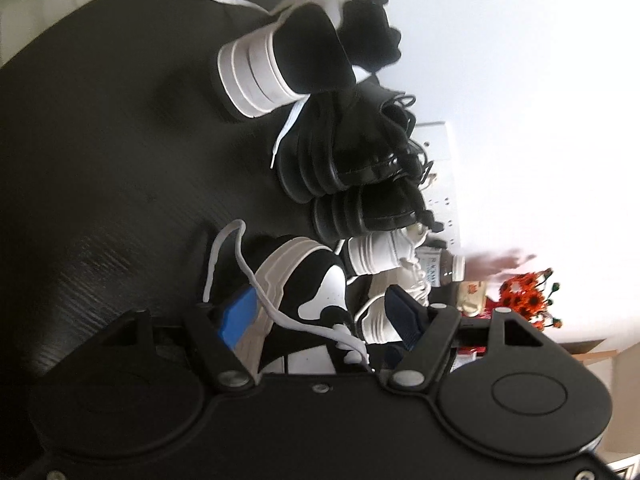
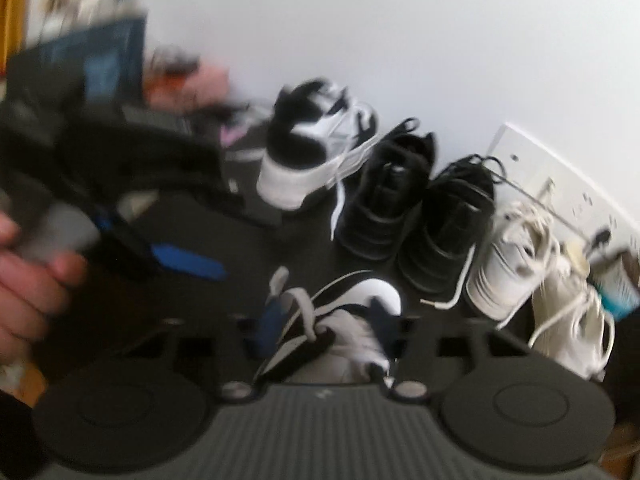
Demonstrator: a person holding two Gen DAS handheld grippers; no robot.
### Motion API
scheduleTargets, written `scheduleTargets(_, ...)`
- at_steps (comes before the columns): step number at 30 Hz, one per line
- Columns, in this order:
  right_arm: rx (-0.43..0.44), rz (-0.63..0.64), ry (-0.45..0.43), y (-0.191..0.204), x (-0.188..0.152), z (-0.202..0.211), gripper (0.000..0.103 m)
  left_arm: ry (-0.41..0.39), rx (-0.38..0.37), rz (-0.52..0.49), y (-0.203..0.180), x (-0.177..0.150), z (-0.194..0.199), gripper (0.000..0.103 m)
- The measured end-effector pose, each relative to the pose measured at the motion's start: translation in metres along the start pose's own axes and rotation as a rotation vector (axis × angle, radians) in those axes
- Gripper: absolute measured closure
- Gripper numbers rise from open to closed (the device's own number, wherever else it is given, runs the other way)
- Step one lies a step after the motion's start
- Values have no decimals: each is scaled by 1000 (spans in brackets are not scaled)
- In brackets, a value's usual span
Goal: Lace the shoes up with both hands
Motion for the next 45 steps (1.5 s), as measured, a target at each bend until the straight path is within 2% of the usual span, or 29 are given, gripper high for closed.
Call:
scheduleTargets(2, -18, 15, 53, 5, 3, -15, 76, -9, -13, 6, 2, 2, 5, 28)
scheduleTargets(3, -23, 3, 71, 4, 4, -21, 83, -13, -19, 9, 4, 3, 6, 27)
scheduleTargets(5, 11, -68, 68, -1, 5, -27, 91, -15, -25, 17, 5, 4, 8, 27)
scheduleTargets(6, 44, -143, 42, -8, 6, -26, 100, -16, -28, 18, 5, 5, 9, 27)
scheduleTargets(10, 178, -517, -97, -43, 0, -14, 100, -37, -18, -59, -4, 3, 11, 27)
scheduleTargets(14, 308, -854, -261, -73, -23, 4, 100, -40, 35, -242, -24, -13, 3, 27)
scheduleTargets(18, 432, -1145, -412, -105, -46, 22, 100, -20, 74, -492, -53, -44, -8, 27)
scheduleTargets(23, 465, -1258, -497, -110, -67, 35, 100, -26, 104, -854, -91, -91, -27, 27)
scheduleTargets(27, 477, -1301, -545, -109, -80, 41, 100, -73, 161, -1134, -112, -126, -45, 28)
scheduleTargets(30, 461, -1332, -562, -110, -92, 45, 100, -57, 165, -1228, -118, -144, -54, 36)
scheduleTargets(31, 457, -1349, -567, -110, -97, 46, 100, -39, 163, -1251, -117, -149, -56, 48)
scheduleTargets(32, 455, -1370, -572, -110, -103, 47, 100, -18, 160, -1276, -116, -155, -57, 73)
scheduleTargets(34, 462, -1426, -581, -111, -116, 46, 100, 9, 173, -1323, -113, -163, -61, 98)
scheduleTargets(39, 542, -1601, -595, -106, -153, 28, 99, 29, 199, -1357, -105, -167, -62, 101)
scheduleTargets(45, 678, -1830, -640, -101, -186, -2, 98, 10, 247, -1468, -105, -176, -55, 101)
Point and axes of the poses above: each gripper's, at about its wrist camera, not at the fingertips, and z roughly against the way its jaws point, y to its left, x to its top, the point moved 7 cm from there along -z, roughly the way its jaws point, and after that the axes turned 13 degrees about z, right-handed, at the moved point
